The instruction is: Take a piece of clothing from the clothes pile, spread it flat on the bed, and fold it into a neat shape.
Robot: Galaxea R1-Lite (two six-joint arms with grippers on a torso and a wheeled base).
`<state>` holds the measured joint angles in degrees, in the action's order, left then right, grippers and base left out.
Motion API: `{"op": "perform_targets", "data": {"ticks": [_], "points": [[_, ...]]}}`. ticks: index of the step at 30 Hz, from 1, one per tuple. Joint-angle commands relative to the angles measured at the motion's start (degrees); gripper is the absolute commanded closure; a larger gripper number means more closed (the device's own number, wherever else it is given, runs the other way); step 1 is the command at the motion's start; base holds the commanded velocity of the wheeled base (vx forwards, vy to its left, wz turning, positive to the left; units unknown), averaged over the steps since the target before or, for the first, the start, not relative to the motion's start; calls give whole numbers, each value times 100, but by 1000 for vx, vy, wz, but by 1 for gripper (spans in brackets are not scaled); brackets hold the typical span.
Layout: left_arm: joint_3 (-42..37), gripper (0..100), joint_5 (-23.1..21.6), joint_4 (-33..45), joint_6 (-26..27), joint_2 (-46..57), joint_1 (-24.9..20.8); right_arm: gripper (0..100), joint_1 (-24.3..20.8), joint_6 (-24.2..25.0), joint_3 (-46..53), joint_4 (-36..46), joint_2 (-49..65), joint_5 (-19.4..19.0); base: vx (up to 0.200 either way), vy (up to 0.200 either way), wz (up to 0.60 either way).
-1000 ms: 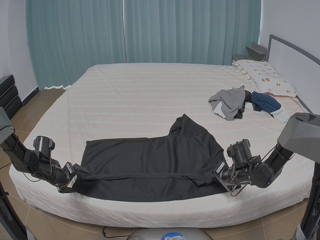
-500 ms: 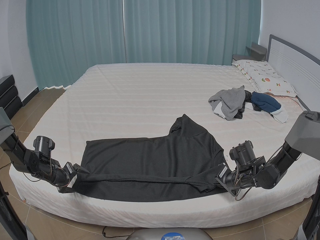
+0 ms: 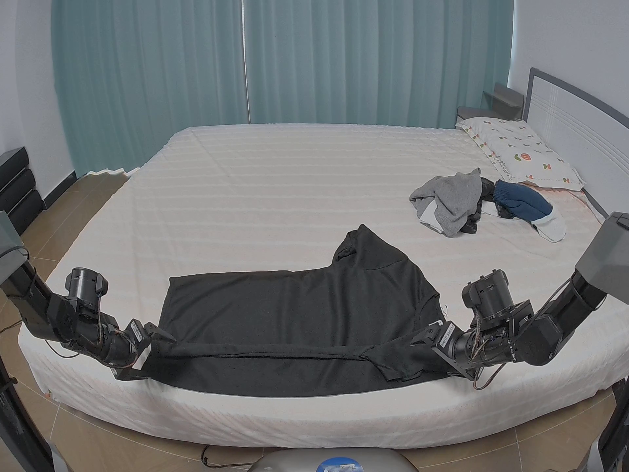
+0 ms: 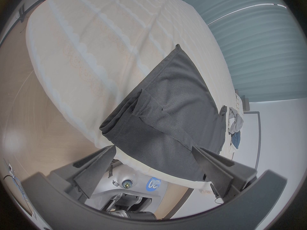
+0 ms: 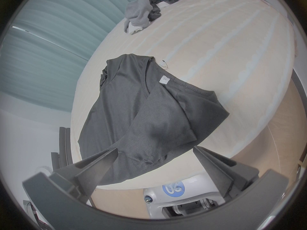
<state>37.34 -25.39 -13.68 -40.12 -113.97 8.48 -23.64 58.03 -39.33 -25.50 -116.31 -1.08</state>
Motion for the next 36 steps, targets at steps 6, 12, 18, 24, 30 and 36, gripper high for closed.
{"op": "perform_targets", "data": {"ticks": [6, 12, 18, 24, 30, 36], "points": [[1, 0, -1, -3, 4, -2, -5, 0, 228, -81, -84, -69, -190, -50, 0, 0, 0], [1, 0, -1, -3, 13, -2, -5, 0, 307, -222, -110, -183, -524, -129, 0, 0, 0], [1, 0, -1, -3, 22, -2, -5, 0, 316, -204, -225, -543, -612, -173, 0, 0, 0], [1, 0, -1, -3, 22, -2, 4, 0, 272, -222, -383, -464, -164, -182, 0, 0, 0], [1, 0, -1, -3, 22, -2, -5, 0, -27, -187, -392, -508, -41, -243, 0, 0, 0], [1, 0, -1, -3, 22, -2, 4, 0, -370, 104, -427, -517, -155, -269, 0, 0, 0]]}}
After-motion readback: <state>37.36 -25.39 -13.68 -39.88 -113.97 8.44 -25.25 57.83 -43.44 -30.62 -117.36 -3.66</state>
